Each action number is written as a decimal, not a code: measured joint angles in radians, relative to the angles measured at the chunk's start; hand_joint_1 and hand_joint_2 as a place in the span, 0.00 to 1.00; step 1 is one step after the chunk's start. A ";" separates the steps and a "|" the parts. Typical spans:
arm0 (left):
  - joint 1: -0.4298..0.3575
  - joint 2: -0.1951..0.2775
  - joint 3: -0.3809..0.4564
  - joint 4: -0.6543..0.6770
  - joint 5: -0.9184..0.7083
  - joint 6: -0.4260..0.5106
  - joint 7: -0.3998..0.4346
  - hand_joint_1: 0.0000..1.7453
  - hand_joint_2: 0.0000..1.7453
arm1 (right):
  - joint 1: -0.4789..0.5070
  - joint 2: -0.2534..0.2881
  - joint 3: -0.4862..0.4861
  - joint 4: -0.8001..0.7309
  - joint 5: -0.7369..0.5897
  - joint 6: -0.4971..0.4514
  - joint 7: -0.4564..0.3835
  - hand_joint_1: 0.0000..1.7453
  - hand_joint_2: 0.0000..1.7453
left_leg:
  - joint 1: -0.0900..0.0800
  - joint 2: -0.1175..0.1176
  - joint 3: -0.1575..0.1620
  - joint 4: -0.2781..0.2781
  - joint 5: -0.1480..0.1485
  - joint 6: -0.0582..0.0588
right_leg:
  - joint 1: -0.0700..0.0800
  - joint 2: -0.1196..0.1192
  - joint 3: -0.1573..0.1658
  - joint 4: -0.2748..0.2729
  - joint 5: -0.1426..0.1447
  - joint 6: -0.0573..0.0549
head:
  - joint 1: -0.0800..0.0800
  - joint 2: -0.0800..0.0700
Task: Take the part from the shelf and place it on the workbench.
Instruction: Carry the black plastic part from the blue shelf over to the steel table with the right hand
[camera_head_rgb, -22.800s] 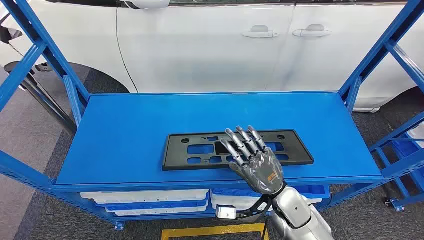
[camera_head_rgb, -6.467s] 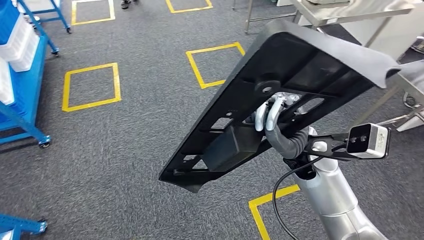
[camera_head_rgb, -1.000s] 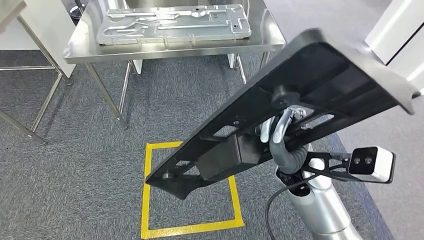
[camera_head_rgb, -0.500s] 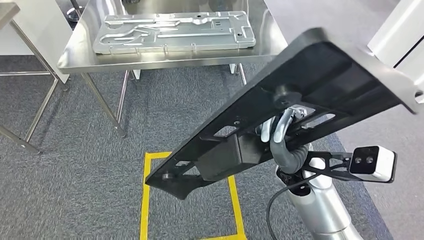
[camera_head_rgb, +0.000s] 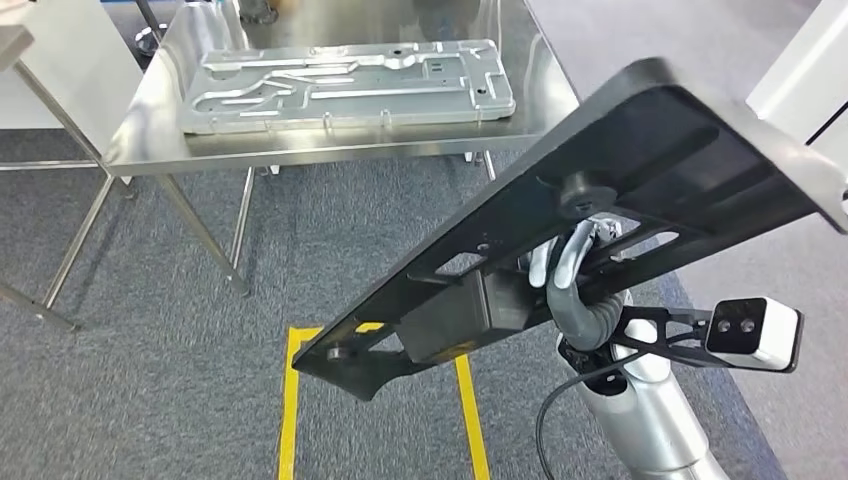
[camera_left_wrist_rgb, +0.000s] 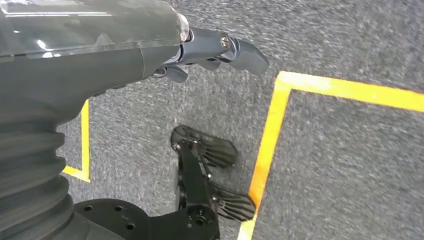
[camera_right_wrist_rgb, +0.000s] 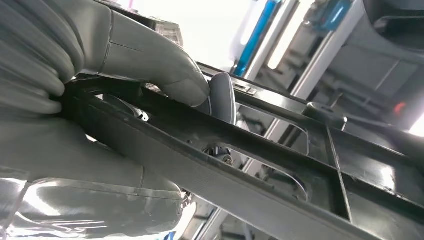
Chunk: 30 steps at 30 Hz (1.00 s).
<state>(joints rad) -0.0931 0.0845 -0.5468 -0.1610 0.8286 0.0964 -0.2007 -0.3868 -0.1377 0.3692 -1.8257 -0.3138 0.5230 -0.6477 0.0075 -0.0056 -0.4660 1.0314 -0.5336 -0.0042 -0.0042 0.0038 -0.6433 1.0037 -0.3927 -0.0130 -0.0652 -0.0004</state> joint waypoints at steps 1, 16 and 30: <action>-0.001 0.000 -0.001 0.000 0.000 0.000 0.000 0.00 1.00 | 0.000 0.000 0.000 -0.001 0.000 -0.001 0.000 1.00 1.00 | 0.001 0.001 -0.018 0.040 -0.005 -0.002 | 0.000 0.001 0.013 -0.002 -0.006 -0.006 | 0.000 0.000; 0.003 0.003 -0.003 0.000 0.003 -0.007 0.002 0.00 1.00 | -0.002 0.000 -0.006 -0.001 -0.010 0.012 -0.009 1.00 1.00 | 0.001 -0.001 -0.110 -0.021 0.091 0.036 | 0.008 0.009 0.126 0.053 -0.120 0.028 | 0.000 0.000; 0.005 0.006 -0.003 0.000 0.005 -0.007 0.005 0.00 1.00 | 0.006 -0.008 -0.018 -0.004 -0.009 0.010 -0.011 1.00 1.00 | 0.001 -0.001 -0.027 -0.007 0.024 -0.001 | -0.003 -0.002 0.031 0.004 -0.031 0.006 | 0.000 0.000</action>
<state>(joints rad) -0.0885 0.0900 -0.5501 -0.1606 0.8338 0.0896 -0.1957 -0.3812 -0.1461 0.3510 -1.8296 -0.3223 0.5329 -0.6590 0.0086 -0.0062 -0.4929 1.0247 -0.5091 -0.0057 -0.0069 0.0017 -0.6124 1.0080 -0.4236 -0.0067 -0.0653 -0.0004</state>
